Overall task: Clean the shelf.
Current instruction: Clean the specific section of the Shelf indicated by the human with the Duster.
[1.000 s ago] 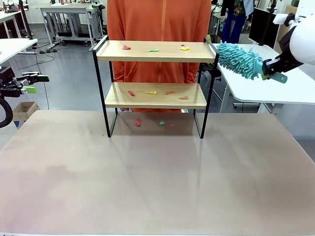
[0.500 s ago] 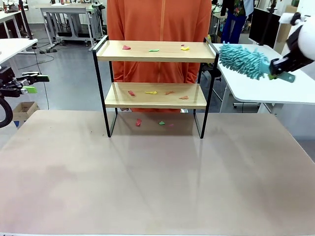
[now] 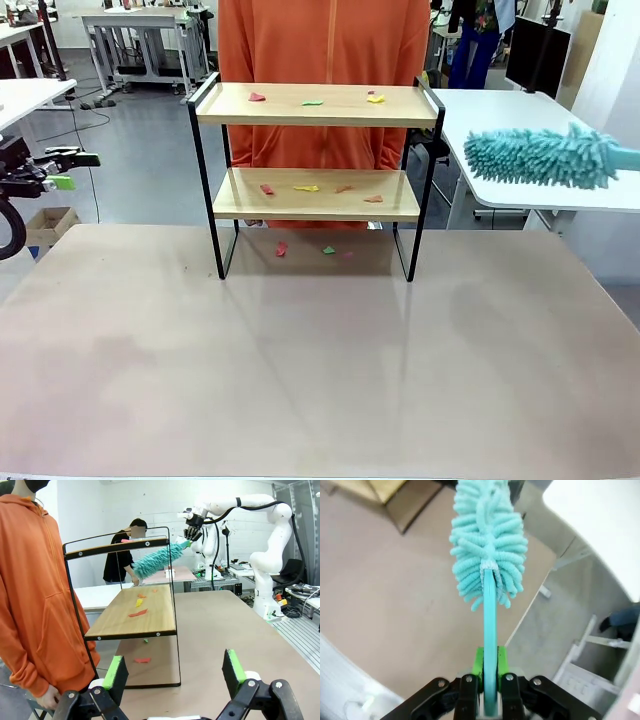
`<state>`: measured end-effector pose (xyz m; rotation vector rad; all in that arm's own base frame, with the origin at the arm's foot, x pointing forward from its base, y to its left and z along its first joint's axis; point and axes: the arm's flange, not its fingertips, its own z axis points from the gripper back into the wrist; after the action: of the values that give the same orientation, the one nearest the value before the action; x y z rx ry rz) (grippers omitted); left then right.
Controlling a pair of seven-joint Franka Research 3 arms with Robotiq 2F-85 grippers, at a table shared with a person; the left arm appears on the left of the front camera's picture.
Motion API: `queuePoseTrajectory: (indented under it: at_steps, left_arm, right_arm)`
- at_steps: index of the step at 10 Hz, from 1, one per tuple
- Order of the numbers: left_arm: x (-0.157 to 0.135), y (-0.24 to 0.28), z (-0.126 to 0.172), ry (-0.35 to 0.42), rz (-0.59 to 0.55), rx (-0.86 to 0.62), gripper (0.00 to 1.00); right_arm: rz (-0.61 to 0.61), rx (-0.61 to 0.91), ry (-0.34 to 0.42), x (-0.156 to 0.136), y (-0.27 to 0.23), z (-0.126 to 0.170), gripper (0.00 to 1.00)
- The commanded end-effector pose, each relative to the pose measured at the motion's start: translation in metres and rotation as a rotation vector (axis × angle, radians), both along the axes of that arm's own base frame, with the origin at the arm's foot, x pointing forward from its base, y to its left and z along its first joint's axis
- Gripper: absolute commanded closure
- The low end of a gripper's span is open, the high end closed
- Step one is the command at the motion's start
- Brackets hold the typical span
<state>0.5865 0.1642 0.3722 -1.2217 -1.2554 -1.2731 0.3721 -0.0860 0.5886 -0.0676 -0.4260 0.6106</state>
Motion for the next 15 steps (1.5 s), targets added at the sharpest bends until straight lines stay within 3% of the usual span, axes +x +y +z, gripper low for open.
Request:
queuePoseTrajectory:
  at_steps: [1, 3, 8, 12, 15]
  left_arm:
    - [-0.001, 0.000, 0.001, -0.007, -0.002, 0.001, 0.00]
    - [-0.001, 0.000, 0.001, -0.007, -0.002, 0.001, 0.00]
    - [-0.001, 0.000, 0.001, -0.007, -0.002, 0.001, 0.00]
    - [-0.001, 0.000, 0.001, -0.007, -0.002, 0.001, 0.00]
    - [-0.001, 0.000, 0.001, -0.007, -0.002, 0.001, 0.00]
  right_arm:
    - [0.197, -0.100, 0.044, -0.029, -0.010, 0.018, 0.87]
    - [0.444, -0.167, 0.181, -0.064, 0.007, 0.011, 0.87]
    - [0.865, -0.042, 0.324, -0.098, 0.097, -0.018, 0.87]
    - [0.945, 0.019, 0.408, -0.094, 0.142, -0.046, 0.87]
    - [0.924, -0.001, 0.410, -0.097, 0.147, -0.049, 0.87]
